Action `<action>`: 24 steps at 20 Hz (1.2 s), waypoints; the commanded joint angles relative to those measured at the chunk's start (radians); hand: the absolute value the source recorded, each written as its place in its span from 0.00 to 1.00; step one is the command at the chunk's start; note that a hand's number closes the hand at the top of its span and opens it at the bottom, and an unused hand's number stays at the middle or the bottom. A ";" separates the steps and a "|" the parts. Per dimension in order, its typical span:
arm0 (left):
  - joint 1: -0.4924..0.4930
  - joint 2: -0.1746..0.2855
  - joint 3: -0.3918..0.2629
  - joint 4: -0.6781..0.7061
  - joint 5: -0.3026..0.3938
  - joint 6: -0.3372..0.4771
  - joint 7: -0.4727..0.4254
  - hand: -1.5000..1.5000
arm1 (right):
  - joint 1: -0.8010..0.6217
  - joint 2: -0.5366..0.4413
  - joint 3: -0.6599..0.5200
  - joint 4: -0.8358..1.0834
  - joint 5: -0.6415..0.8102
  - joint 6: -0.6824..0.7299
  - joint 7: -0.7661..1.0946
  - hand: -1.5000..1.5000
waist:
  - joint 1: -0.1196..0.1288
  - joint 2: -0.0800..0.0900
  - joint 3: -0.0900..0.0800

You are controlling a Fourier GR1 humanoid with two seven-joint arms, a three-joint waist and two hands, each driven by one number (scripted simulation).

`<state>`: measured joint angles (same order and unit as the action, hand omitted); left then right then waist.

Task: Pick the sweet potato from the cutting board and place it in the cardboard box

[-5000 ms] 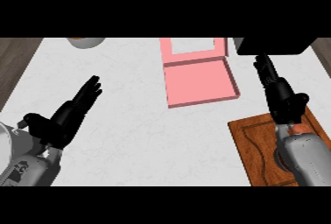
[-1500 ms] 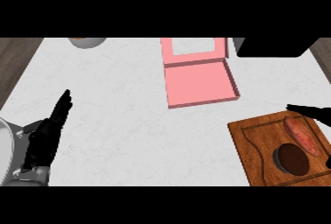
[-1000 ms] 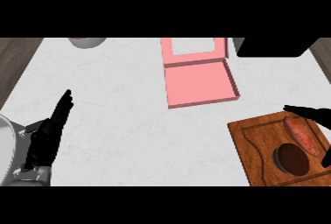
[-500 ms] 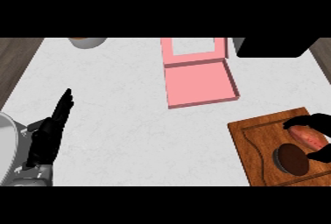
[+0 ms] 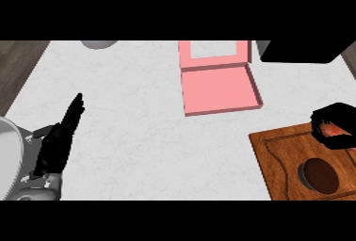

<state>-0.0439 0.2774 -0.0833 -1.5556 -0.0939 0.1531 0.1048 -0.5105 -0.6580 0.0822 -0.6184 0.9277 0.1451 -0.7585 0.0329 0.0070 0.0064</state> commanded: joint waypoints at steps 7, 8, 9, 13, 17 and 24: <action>-0.061 -0.011 -0.046 0.018 -0.004 -0.045 0.004 0.50 | -0.314 -0.019 0.016 0.091 0.053 -0.090 -0.208 1.00 | 0.127 0.053 0.003; -0.065 -0.022 -0.056 0.016 -0.005 -0.044 -0.001 0.50 | -0.339 -0.020 0.007 0.111 0.052 -0.099 -0.212 1.00 | 0.129 0.055 0.003; -0.062 -0.018 -0.055 0.011 -0.018 -0.034 -0.013 0.50 | -0.345 -0.042 0.004 0.133 0.052 -0.099 -0.250 1.00 | 0.128 0.055 0.003; -0.070 0.000 -0.032 0.004 0.002 -0.050 0.014 0.50 | -0.398 -0.029 -0.045 0.195 0.025 -0.174 -0.285 1.00 | 0.116 0.048 0.003; -0.058 -0.006 -0.043 0.003 -0.006 -0.048 0.018 0.50 | -0.476 -0.055 -0.080 0.255 -0.023 -0.075 -0.383 1.00 | 0.115 0.044 0.002; -0.068 -0.004 -0.032 0.022 -0.018 -0.034 0.009 0.50 | -0.551 -0.012 -0.145 0.291 -0.188 0.169 -0.536 1.00 | 0.094 0.039 0.001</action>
<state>-0.1218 0.2590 -0.1298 -1.5516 -0.1100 0.1203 0.1125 -1.0262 -0.6641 -0.0378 -0.3583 0.7987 0.1224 -1.0682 0.1369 0.0469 0.0108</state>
